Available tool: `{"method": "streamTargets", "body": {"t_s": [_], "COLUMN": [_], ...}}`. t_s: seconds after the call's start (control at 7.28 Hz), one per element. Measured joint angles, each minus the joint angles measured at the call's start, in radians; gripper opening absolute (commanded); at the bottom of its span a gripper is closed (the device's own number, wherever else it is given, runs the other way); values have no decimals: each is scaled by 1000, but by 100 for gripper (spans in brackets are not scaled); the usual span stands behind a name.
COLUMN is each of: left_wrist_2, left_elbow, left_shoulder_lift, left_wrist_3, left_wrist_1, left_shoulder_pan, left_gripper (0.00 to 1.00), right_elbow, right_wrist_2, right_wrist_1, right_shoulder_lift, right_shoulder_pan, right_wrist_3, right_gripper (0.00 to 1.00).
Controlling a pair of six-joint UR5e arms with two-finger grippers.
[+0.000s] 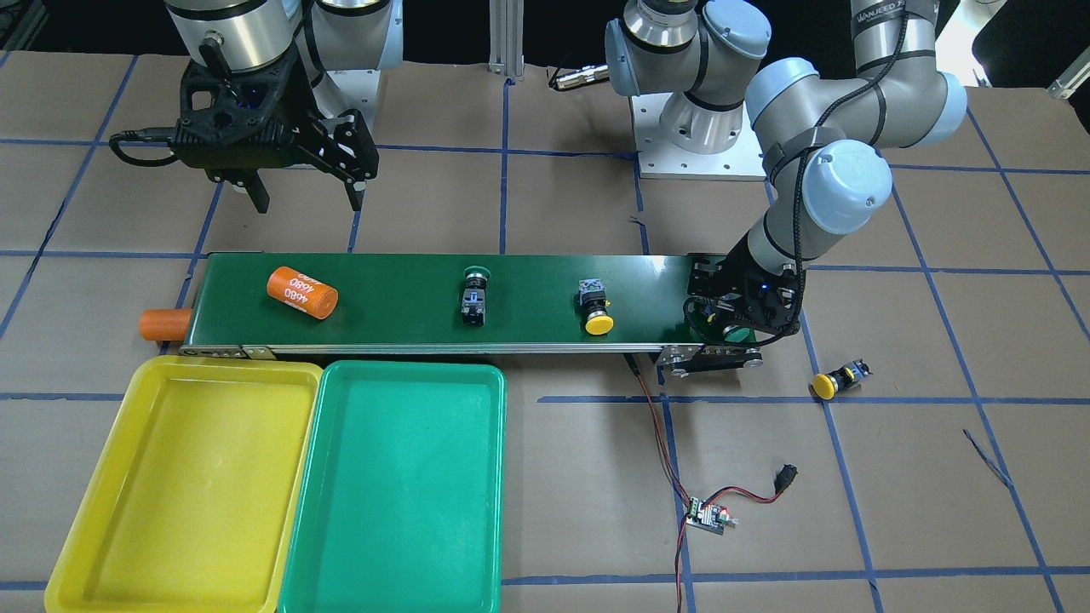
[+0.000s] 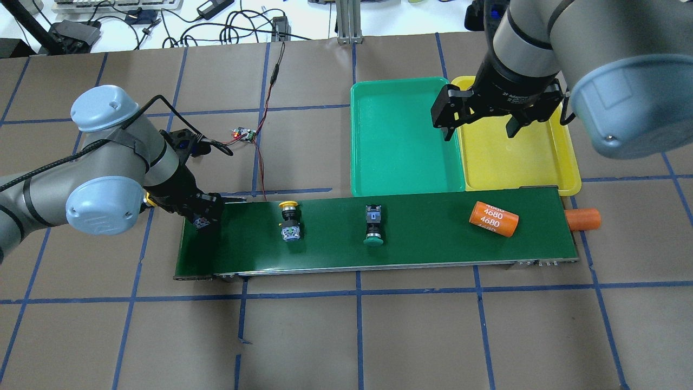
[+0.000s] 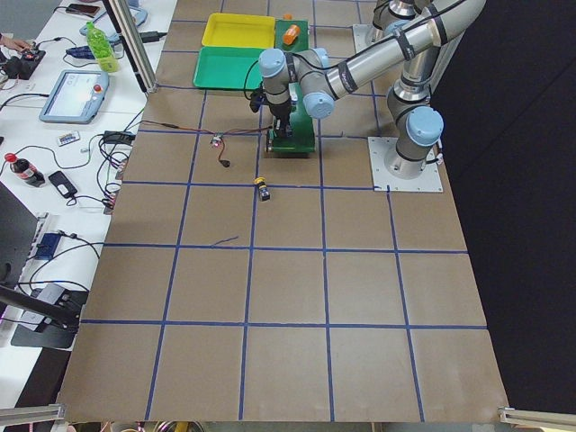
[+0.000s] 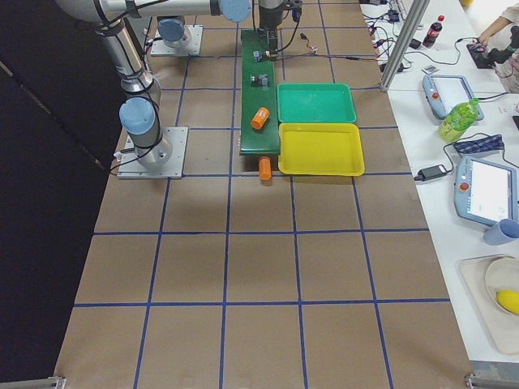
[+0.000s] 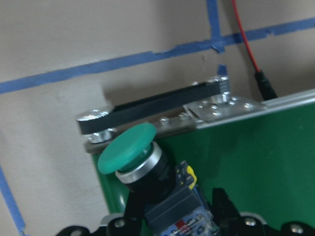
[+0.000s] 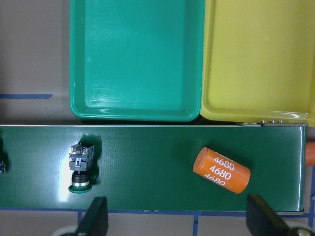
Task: Sort buttons by color to trays
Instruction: 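Set the green-capped switch on the belt's near end with the left gripper, then grasp another yellow-capped switch with left gripper while right gripper lowers to belt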
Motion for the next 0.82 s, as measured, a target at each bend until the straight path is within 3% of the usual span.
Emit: {"method": "streamTargets", "body": {"t_s": [0.55, 0.82], "left_wrist_2": [14, 21], "left_elbow": [39, 120], "left_shoulder_lift": [39, 16], "left_wrist_3": [-12, 7], "left_wrist_1": [-35, -43], "left_shoulder_pan": [19, 128], "left_gripper": [100, 100], "right_elbow": [12, 77], "right_wrist_2": [-6, -6], "right_wrist_1": [2, -5], "right_shoulder_lift": [61, 120], "right_shoulder_pan": [5, 9], "right_wrist_3": [10, 11], "right_gripper": [100, 100]}}
